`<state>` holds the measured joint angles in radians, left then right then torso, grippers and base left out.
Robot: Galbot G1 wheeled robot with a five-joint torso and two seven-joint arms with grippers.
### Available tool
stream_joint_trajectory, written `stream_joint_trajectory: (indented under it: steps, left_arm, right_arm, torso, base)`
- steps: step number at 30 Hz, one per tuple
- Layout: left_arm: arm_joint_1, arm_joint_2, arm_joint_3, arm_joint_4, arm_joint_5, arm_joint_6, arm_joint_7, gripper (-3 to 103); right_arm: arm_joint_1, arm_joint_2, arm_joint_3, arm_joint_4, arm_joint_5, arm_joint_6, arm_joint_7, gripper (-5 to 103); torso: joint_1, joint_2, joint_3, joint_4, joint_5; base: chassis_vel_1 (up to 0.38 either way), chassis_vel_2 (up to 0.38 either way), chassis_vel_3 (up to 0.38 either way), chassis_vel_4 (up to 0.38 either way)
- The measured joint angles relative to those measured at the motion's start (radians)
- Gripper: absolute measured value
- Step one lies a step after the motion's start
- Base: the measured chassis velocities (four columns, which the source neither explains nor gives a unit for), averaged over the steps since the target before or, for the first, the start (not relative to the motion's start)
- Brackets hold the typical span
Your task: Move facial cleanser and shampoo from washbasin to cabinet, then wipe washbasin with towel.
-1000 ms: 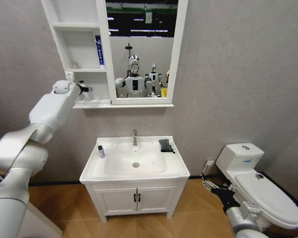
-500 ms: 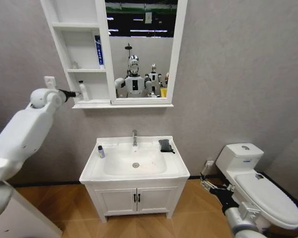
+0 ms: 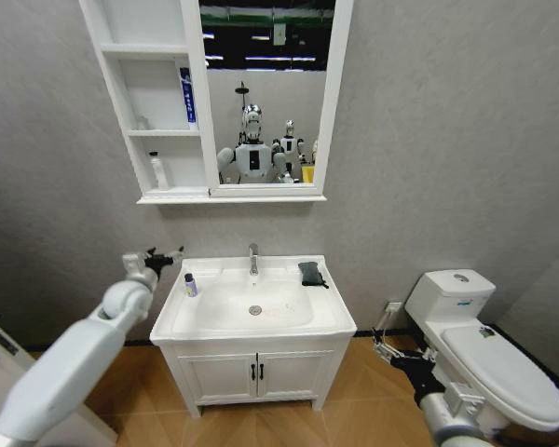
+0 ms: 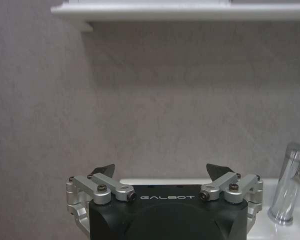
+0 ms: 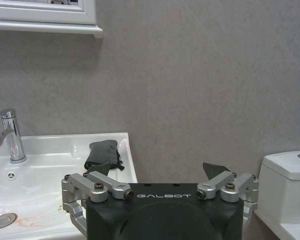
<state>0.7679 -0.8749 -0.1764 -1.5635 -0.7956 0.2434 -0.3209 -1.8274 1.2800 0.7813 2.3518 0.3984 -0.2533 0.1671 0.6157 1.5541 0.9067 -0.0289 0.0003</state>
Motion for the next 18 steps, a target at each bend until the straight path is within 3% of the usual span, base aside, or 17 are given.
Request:
stream_joint_trajectory:
  steps: [2,6,18]
  left_arm:
    - [0.002,-0.061,0.009,0.091,0.064,-0.013,0.007,100]
    - [-0.004,-0.104,0.01,0.19,0.122,-0.03,0.045,100]
    - [-0.083,-0.201,0.009,0.399,0.201,-0.041,0.105,100]
  right_arm:
    - [-0.004,-0.003,0.003,0.001,0.0,0.001,0.0,100]
    - [-0.002,-0.004,0.005,-0.005,0.003,0.001,0.0,100]
    - [0.0,-0.001,0.01,-0.027,0.006,0.001,0.002,100]
  torso:
    - [0.0,0.0,0.0,-0.0005,-0.0003]
    - [0.0,0.0,0.0,-0.0002,0.0]
    - [0.0,0.0,0.0,-0.0003,-0.0002]
  base:
    - [0.0,0.0,0.0,0.0]
    - [0.0,0.0,0.0,0.0]
    - [0.0,0.0,0.0,0.0]
